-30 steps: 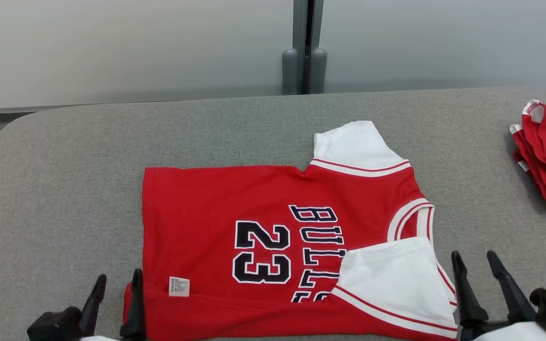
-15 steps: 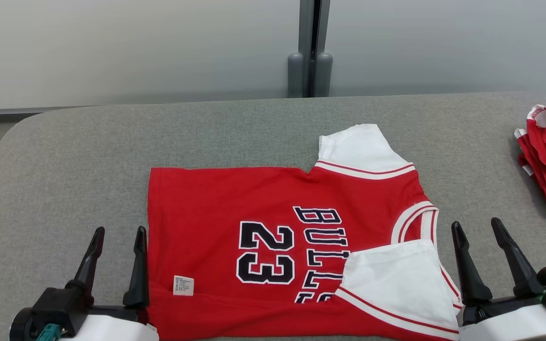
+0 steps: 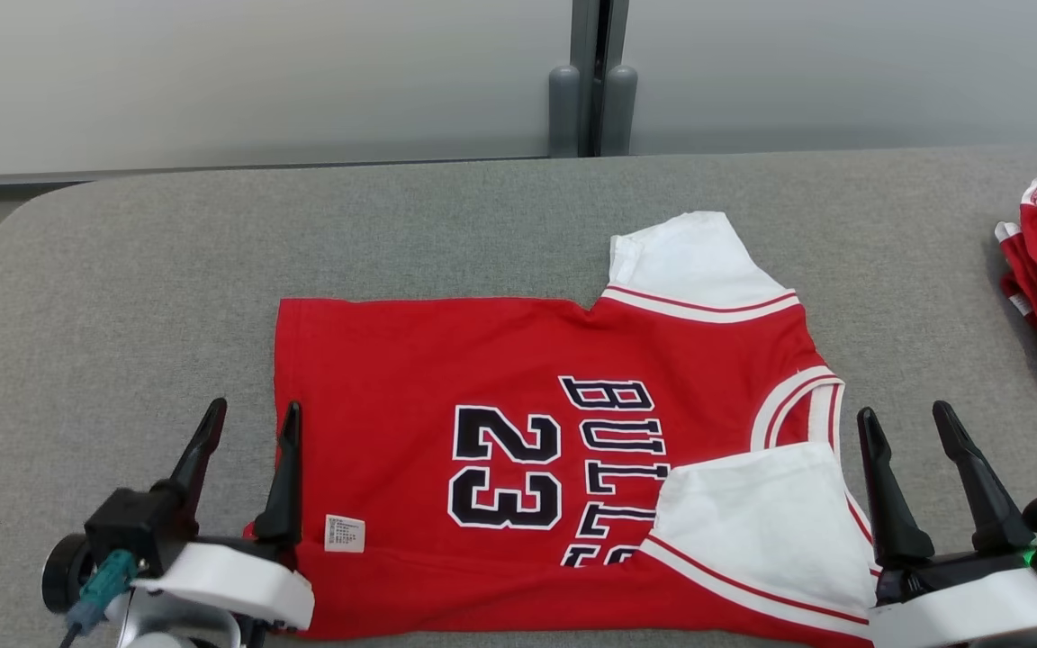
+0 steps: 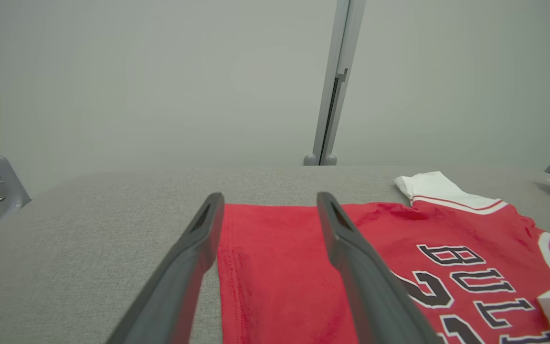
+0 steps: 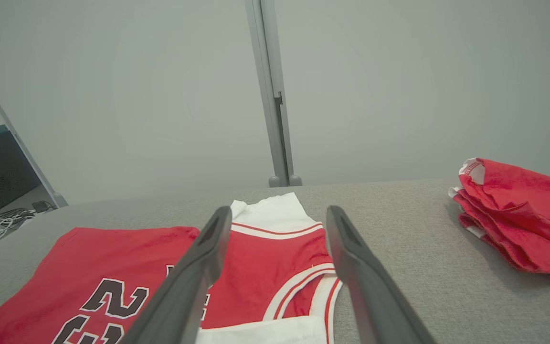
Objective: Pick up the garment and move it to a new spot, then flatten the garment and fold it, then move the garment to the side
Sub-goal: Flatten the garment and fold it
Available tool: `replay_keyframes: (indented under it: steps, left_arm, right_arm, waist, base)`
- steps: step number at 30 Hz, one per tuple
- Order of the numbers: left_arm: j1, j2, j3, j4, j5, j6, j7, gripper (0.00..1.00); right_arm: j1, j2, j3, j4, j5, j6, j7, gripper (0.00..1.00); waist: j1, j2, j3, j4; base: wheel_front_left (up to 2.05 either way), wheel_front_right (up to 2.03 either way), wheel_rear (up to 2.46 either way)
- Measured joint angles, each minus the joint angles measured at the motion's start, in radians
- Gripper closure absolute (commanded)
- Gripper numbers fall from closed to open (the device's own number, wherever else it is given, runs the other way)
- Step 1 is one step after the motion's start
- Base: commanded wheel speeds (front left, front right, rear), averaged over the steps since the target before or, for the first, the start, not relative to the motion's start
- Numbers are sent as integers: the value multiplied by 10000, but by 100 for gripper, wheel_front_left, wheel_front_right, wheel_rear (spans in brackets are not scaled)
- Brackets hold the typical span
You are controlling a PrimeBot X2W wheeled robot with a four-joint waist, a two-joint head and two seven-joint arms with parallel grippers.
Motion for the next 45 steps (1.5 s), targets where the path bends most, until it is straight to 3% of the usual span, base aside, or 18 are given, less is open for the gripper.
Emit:
replay_keyframes:
  steps: [11,21,22,23,24,25,34,40,45]
  left_arm:
    - [-4386,380,347,4307,-1189,-1181,905,0]
    - [-6773,782,253,8117,-2274,-1682,1994,0]
    - [-6904,777,211,8378,-2451,-1708,2096,20]
    - [-7023,794,186,8565,-2575,-1708,2157,72]
    - [-7160,811,130,8692,-2740,-1708,2224,72]
    - [-7262,823,8,8727,-2972,-1708,2309,100]
    - [-7365,1154,-1275,8619,-3791,-1739,1783,100]
    - [-7808,1110,-1944,8441,-4011,-1739,1225,100]
    - [-8406,723,-2481,8268,-4197,-1741,920,100]
  right_arm:
    - [-1060,88,472,224,159,0,-219,0]
    - [-1748,146,871,903,435,0,-627,0]
    - [-1794,153,874,986,468,0,-648,0]
    - [-1828,159,894,1057,499,0,-665,0]
    - [-1848,161,886,1116,518,0,-690,0]
    - [-1869,161,876,1181,562,0,-717,0]
    - [-2792,-226,337,2130,727,0,-932,0]
    - [-4697,-830,232,3662,1143,0,-974,0]
    - [-6758,-1580,485,5214,1360,0,-706,0]
  waist:
    - [0,0,1607,-423]
    - [0,0,2515,-1123]
    - [0,0,2560,-1171]
    - [0,0,2594,-1212]
    - [0,0,2617,-1245]
    - [0,0,2634,-1272]
    - [0,0,2639,-1183]
    - [0,0,2832,-808]
    - [0,0,3203,-274]
  base:
    - [0,0,0]
    - [0,0,0]
    - [0,0,0]
    - [0,0,0]
    - [0,0,0]
    - [0,0,0]
    - [0,0,0]
    - [0,0,0]
    - [0,0,0]
